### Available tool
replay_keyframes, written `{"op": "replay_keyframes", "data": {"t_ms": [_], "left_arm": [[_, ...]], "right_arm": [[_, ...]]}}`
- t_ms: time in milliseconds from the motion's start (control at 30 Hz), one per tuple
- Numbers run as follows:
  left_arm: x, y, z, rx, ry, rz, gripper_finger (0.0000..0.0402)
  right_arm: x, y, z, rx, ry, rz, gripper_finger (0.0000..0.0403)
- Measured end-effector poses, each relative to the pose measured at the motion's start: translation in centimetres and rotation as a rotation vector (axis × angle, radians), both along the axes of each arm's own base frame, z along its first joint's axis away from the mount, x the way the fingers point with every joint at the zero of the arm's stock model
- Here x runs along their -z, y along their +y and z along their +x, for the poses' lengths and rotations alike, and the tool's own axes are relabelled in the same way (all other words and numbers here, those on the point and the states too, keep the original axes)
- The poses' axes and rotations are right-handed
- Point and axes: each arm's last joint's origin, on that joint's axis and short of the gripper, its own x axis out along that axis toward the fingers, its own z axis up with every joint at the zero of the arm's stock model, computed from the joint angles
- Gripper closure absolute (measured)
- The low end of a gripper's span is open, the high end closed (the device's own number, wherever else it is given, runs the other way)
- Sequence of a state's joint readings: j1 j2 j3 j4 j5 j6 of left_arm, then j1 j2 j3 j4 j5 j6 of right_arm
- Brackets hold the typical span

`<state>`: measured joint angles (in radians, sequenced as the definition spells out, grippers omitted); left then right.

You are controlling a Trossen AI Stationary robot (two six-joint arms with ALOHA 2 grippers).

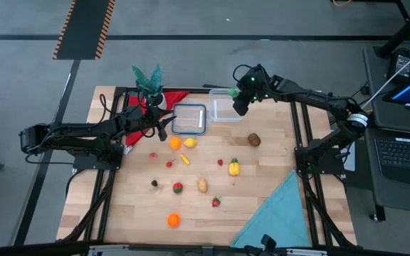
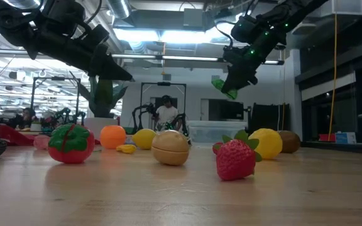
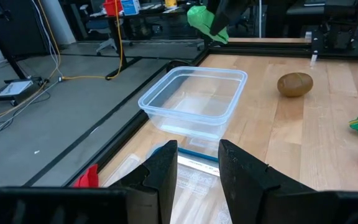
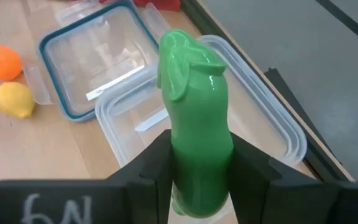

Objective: Pick and placing Produce into tupperware
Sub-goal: Put the green peas into the transparent bin

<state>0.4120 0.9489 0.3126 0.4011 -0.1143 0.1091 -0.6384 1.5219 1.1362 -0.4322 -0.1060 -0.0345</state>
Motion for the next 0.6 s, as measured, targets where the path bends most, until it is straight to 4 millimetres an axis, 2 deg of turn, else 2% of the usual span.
{"op": "replay_keyframes", "data": {"t_ms": [167,367,600], "left_arm": [[0.0,0.0,0.0,0.000,0.000,0.000,0.0292],[0.0,0.0,0.0,0.000,-0.001,0.000,0.0292],[0.0,0.0,0.0,0.000,0.002,-0.002,0.0292]], "right_arm": [[1.3,-0.5,0.7,-0.001,0.018,0.014,0.0283],[3.9,-1.4,1.9,-0.012,0.081,0.047,0.0283],[5.0,-3.1,4.2,-0.035,0.143,0.065,0.0283]]}}
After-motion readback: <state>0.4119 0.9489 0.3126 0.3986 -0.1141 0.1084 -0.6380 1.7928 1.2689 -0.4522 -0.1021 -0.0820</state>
